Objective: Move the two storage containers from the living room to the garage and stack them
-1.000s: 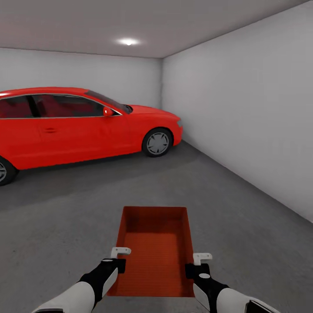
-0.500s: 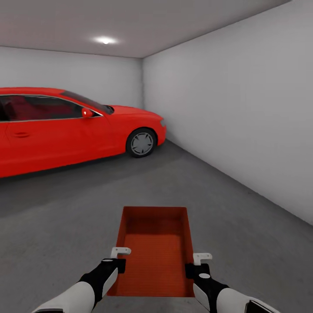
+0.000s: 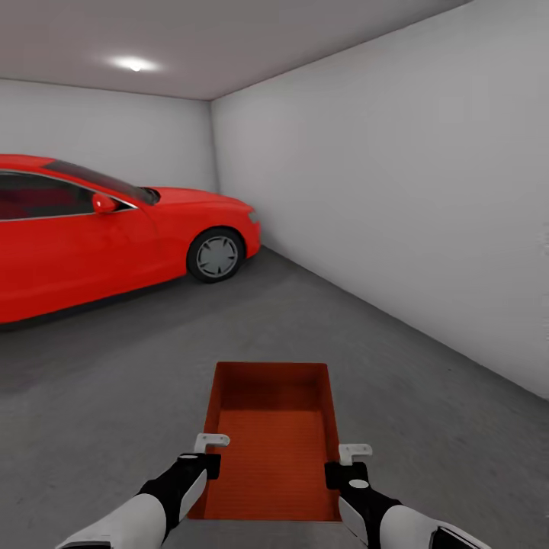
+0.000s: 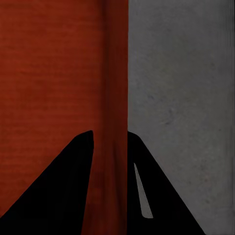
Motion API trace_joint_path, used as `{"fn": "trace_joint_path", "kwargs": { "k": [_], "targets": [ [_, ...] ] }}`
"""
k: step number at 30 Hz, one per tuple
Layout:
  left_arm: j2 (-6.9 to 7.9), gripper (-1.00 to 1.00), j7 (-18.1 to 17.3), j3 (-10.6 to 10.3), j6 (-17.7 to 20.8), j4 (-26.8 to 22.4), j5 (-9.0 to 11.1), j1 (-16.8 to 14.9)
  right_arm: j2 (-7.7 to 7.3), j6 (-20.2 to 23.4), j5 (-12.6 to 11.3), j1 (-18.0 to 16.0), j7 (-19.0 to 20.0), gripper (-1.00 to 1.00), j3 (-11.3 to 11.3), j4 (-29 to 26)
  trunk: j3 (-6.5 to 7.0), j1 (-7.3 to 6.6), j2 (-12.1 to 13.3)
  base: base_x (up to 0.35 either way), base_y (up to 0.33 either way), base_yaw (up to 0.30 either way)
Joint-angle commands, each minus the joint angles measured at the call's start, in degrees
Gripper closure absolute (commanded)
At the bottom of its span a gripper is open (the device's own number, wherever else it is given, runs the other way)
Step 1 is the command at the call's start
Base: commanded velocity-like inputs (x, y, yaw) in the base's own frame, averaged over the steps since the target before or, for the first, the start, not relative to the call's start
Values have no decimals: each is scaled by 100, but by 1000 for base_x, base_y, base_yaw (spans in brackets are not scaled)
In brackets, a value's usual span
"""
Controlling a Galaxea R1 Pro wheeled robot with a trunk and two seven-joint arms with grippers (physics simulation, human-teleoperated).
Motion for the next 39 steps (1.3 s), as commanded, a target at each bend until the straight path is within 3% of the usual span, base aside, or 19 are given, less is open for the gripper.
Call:
{"fn": "trace_joint_path", "kwargs": {
  "k": [1,39],
  "targets": [
    [-12,100,-46,-179,28,32,79,4,6,-33,-59,-8,-150,100,14,6,-9,5,-8,321,0,-262],
    [-12,100,-49,-179,28,36,79,4,6,-36,-59,-8,-150,100,14,8,-9,5,-8,322,0,-262]
  ]
}}
